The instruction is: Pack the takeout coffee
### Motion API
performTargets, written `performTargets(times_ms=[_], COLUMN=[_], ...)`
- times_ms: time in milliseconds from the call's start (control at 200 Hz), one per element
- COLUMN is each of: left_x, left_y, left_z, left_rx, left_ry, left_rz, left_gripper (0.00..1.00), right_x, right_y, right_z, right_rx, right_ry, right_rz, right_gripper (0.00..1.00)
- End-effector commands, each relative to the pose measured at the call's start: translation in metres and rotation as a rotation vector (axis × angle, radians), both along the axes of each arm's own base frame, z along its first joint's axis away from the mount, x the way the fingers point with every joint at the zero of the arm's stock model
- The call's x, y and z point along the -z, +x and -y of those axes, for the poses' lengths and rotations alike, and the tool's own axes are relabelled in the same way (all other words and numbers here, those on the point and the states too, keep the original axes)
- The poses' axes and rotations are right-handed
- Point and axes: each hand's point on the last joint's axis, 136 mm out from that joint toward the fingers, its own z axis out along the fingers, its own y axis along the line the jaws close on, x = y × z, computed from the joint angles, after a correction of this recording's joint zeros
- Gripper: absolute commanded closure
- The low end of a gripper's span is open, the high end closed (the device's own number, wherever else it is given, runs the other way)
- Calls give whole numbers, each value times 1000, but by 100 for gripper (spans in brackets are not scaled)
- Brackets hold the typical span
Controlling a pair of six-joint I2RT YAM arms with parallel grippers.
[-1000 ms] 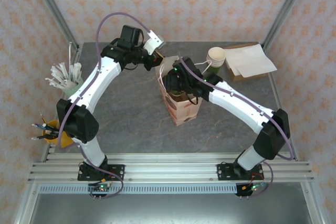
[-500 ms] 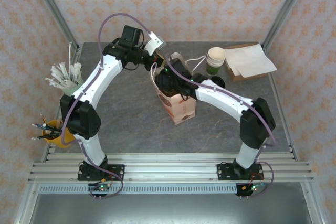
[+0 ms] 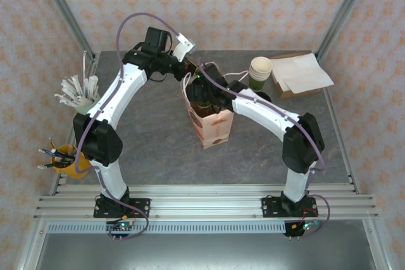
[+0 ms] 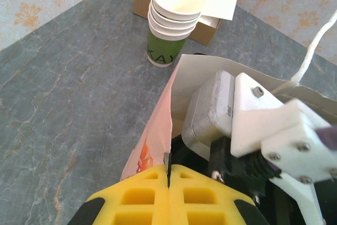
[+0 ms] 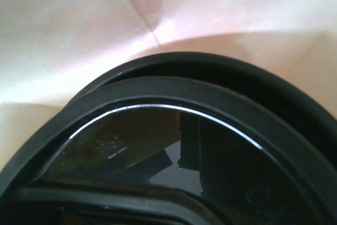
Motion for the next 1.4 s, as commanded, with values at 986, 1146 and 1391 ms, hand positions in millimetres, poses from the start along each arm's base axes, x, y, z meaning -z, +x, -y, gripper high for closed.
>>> performTargets(times_ms=[986,1146,1391], left_x=[-4,2,8], left_y=[26,29,40], left_z=[4,-1,-6], left_rx=[-150,-178,-246], left_ry=[-74,-47,-28], left_rz=[-86,-92,-113], left_gripper=[100,100,100], right_x=[123,124,110], right_y=[9,8,11], right_z=[-10,-5,-13], right_rx=[-123,-95,-104], right_ry=[-143,-135,-86], right_rz=[-81,-78,-37], right_gripper=[60,60,61])
